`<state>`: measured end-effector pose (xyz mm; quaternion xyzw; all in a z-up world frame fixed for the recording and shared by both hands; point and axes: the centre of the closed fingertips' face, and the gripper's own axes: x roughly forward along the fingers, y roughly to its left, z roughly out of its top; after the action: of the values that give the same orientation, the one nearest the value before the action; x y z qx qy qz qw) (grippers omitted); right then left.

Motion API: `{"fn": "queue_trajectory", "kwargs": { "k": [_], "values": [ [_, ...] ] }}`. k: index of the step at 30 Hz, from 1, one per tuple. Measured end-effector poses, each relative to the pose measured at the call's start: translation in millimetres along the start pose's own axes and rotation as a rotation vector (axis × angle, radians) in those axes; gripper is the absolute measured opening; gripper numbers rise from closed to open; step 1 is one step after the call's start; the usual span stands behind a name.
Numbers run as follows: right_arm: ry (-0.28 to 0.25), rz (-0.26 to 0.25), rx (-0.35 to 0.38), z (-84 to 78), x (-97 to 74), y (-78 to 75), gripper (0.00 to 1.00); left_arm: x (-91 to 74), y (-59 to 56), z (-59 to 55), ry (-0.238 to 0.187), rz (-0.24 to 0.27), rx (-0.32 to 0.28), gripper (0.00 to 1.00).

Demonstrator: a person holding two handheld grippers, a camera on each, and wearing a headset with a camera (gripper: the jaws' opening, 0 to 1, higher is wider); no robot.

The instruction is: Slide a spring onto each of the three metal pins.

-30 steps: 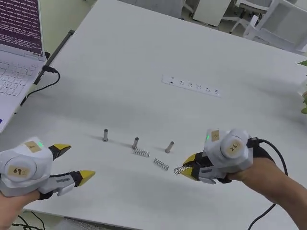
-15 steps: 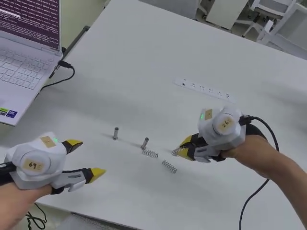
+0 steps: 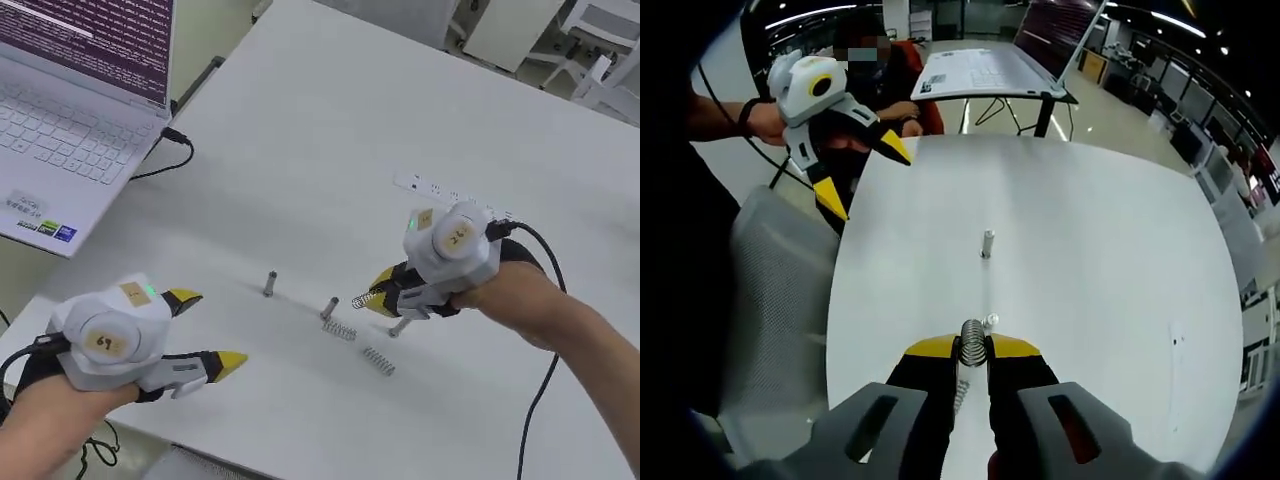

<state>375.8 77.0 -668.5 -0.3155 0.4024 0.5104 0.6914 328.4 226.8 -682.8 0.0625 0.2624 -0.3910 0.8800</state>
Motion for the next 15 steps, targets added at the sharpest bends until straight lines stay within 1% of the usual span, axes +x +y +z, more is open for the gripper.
{"fn": "queue_trajectory", "kwargs": {
  "k": [2,7,10,11,15],
  "values": [
    [-0.008,0.011,-0.002,6.1,8.3,-1.6,0.08,0.4,-0.3,0.2,-0.001,-0.002,-0.001,0.54],
    [-0.018,0.017,-0.007,19.4,21.1,-6.6,0.08,2.1,-1.4,0.6,0.0,-0.013,0.014,0.54],
    [-0.022,0.017,-0.006,25.8,27.2,-10.5,0.08,3.1,-0.6,2.7,-0.002,-0.015,0.021,0.55],
    [-0.024,0.018,-0.004,29.4,32.4,-13.9,0.08,3.2,-0.4,3.2,-0.003,-0.016,0.022,0.55],
    [-0.026,0.018,-0.005,38.4,42.1,-17.7,0.08,2.6,0.8,7.5,-0.017,-0.014,0.013,0.56]
  ]
}}
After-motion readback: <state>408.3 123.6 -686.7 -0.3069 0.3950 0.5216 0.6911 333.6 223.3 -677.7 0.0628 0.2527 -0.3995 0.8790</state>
